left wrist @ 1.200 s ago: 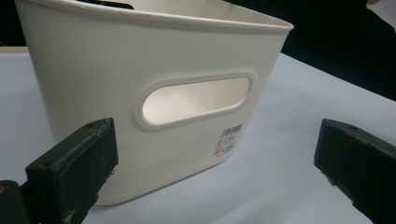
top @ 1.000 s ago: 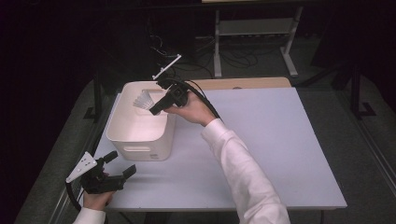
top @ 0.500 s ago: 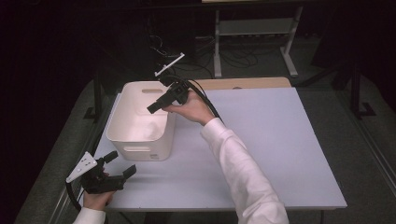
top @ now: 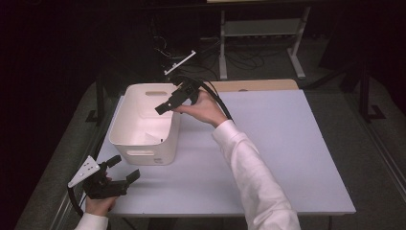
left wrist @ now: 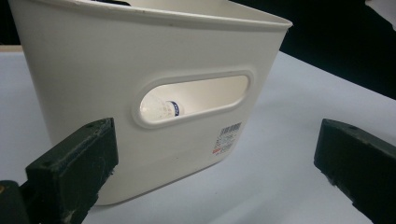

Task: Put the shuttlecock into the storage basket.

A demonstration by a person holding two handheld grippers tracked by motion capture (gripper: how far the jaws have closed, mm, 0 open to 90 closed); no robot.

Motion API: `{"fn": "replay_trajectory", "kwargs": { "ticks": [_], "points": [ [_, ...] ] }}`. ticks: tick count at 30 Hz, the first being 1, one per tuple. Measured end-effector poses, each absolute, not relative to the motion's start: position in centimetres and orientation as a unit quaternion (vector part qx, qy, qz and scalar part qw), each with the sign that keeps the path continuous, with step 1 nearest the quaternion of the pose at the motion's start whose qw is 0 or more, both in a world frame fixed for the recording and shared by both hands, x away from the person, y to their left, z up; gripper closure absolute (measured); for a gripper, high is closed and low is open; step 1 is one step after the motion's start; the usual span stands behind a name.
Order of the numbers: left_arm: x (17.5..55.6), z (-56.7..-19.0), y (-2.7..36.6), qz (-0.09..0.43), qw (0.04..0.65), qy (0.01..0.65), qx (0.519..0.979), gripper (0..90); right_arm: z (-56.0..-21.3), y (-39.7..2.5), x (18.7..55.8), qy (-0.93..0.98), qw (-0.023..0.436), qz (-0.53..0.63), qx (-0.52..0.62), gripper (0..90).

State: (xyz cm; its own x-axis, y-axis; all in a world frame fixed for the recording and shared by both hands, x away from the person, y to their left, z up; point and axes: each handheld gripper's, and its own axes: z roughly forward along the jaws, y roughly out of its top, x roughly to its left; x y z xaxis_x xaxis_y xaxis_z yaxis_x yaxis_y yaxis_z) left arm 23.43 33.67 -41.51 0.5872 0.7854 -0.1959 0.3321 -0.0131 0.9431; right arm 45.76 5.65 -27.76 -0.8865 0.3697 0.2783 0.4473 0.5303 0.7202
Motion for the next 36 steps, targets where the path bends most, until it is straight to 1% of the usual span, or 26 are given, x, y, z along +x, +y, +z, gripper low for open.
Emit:
{"fn": "replay_trajectory", "kwargs": {
  "ticks": [2, 10, 13, 21, 30, 36],
  "points": [
    [23.4, -41.5, 33.7, 0.199, 0.573, 0.408, 0.683, 0.0, -27.7, 5.4, 45.7, -0.874, 0.039, -0.426, -0.23, 0.0],
    [23.4, -41.5, 33.6, 0.197, 0.57, 0.409, 0.685, 0.0, -28.0, 3.9, 45.4, -0.869, 0.047, -0.434, -0.234, 0.0],
    [23.4, -41.5, 33.6, 0.197, 0.57, 0.408, 0.685, 0.0, -28.3, 3.3, 45.3, -0.868, 0.043, -0.437, -0.233, 0.0],
    [23.6, -41.6, 33.5, 0.198, 0.567, 0.405, 0.689, 0.0, -28.7, 1.5, 44.1, -0.856, 0.06, -0.453, -0.241, 0.0],
    [23.6, -41.6, 33.4, 0.199, 0.563, 0.409, 0.69, 0.0, -28.9, -0.8, 43.6, -0.849, 0.044, -0.469, -0.241, 0.0],
    [23.6, -41.6, 33.5, 0.199, 0.559, 0.41, 0.693, 0.0, -29.4, -1.6, 43.3, -0.848, 0.044, -0.471, -0.237, 0.0]
  ]
}}
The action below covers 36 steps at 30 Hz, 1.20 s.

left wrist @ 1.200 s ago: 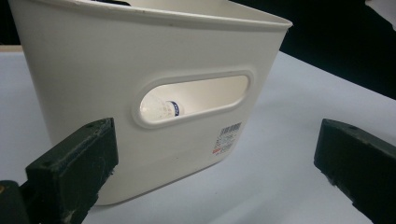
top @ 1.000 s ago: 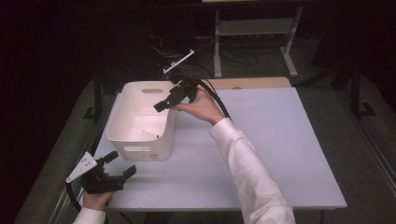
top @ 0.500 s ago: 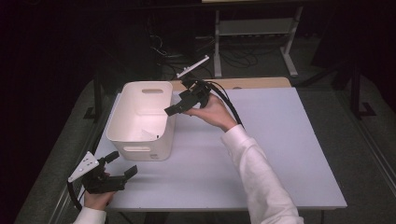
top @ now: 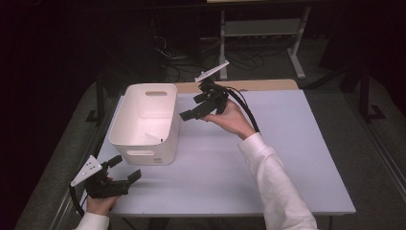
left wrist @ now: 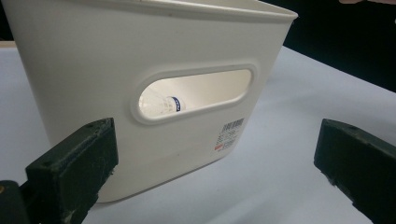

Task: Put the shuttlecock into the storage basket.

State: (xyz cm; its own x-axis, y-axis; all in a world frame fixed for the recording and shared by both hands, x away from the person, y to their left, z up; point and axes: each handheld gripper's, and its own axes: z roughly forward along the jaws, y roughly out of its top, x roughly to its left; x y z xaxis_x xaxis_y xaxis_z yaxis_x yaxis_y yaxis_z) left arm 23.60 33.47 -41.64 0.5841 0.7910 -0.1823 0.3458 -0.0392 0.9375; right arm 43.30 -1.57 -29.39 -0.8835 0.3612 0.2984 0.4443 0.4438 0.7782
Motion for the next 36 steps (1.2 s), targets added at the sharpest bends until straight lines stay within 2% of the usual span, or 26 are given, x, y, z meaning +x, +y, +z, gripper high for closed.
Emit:
{"fn": "replay_trajectory", "kwargs": {
  "ticks": [13, 36],
  "points": [
    [23.5, -41.7, 33.2, 0.198, 0.566, 0.413, 0.685, 0.0, -31.0, -4.2, 42.7, -0.84, 0.047, -0.481, -0.248, 0.0],
    [23.6, -41.7, 33.0, 0.195, 0.55, 0.41, 0.701, 0.0, -32.7, -9.5, 40.9, -0.824, 0.029, -0.498, -0.267, 0.0]
  ]
}}
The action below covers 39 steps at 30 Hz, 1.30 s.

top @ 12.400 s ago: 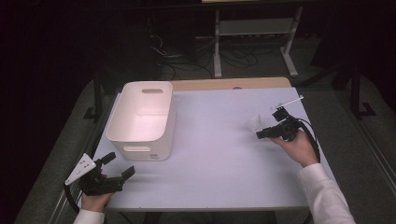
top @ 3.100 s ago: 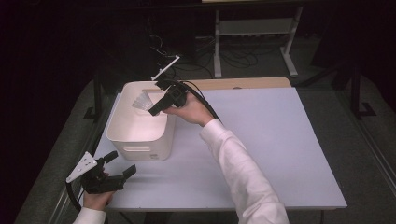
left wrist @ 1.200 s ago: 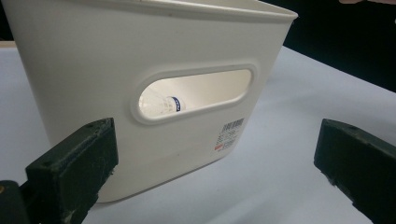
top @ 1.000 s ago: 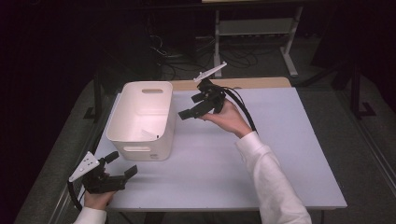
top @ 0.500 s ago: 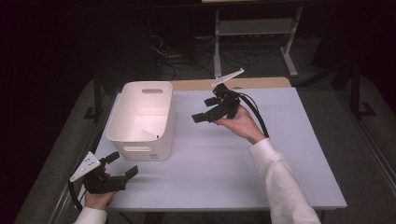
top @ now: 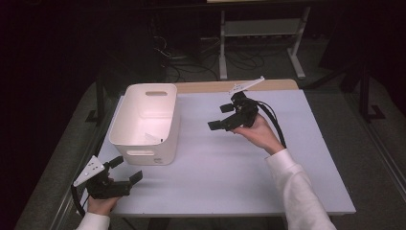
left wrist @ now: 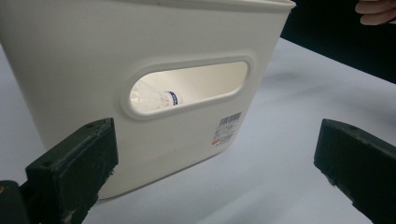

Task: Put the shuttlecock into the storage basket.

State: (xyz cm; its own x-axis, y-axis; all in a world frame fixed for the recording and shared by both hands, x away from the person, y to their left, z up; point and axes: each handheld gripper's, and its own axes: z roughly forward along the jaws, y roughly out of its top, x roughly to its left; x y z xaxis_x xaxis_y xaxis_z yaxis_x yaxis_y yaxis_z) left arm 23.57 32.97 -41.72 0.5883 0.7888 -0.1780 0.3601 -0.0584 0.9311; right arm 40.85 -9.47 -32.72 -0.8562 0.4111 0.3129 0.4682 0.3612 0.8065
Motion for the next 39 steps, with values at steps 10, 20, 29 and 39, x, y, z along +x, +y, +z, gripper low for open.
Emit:
{"fn": "replay_trajectory", "kwargs": {
  "ticks": [10, 20, 29, 39],
  "points": [
    [23.7, -41.8, 32.8, 0.193, 0.55, 0.409, 0.702, 0.0, -33.9, -11.3, 40.2, -0.819, 0.025, -0.504, -0.274, 0.0],
    [23.7, -41.8, 32.9, 0.197, 0.538, 0.404, 0.713, 0.0, -35.8, -13.8, 39.6, -0.812, 0.018, -0.503, -0.294, 0.0],
    [23.7, -41.8, 32.8, 0.197, 0.538, 0.406, 0.712, 0.0, -36.1, -15.3, 39.0, -0.811, 0.007, -0.5, -0.304, 0.0],
    [23.8, -41.8, 32.8, 0.195, 0.538, 0.403, 0.714, 0.0, -36.7, -16.4, 38.3, -0.804, -0.001, -0.506, -0.311, 0.0]
  ]
}}
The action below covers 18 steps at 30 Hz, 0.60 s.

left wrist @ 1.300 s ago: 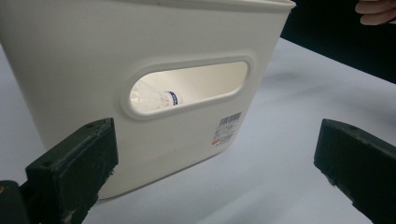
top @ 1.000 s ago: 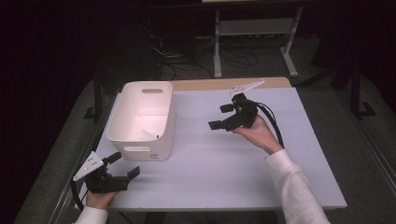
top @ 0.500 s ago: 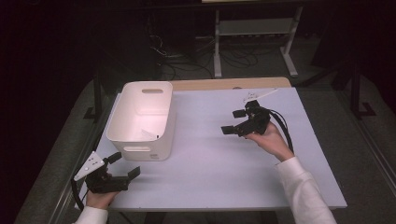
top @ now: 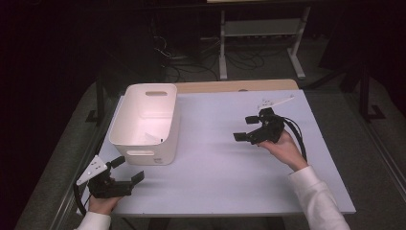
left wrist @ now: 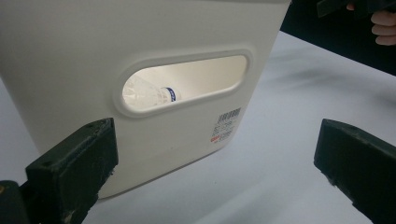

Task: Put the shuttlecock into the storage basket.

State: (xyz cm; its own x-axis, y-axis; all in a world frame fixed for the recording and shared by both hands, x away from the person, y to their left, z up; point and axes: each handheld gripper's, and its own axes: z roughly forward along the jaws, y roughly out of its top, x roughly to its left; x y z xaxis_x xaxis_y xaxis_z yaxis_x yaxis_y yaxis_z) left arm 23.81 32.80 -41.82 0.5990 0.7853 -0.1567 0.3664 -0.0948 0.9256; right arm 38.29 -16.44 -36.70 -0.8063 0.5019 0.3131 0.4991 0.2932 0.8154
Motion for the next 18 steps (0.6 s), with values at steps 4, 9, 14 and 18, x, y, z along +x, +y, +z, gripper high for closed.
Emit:
{"fn": "replay_trajectory", "kwargs": {
  "ticks": [4, 9, 14, 18],
  "points": [
    [23.8, -41.8, 32.8, 0.194, 0.539, 0.402, 0.715, 0.0, -37.0, -16.9, 38.1, 0.8, 0.004, 0.51, 0.317, 0.0],
    [23.8, -41.8, 32.6, 0.192, 0.542, 0.402, 0.712, 0.0, -37.1, -17.5, 37.7, 0.795, 0.007, 0.513, 0.324, 0.0],
    [23.9, -41.8, 32.7, 0.193, 0.538, 0.402, 0.715, 0.0, -37.3, -18.1, 37.5, 0.792, 0.01, 0.517, 0.325, 0.0],
    [23.9, -41.8, 32.7, 0.192, 0.538, 0.402, 0.716, 0.0, -37.6, -18.7, 37.5, 0.792, 0.013, 0.515, 0.328, 0.0]
  ]
}}
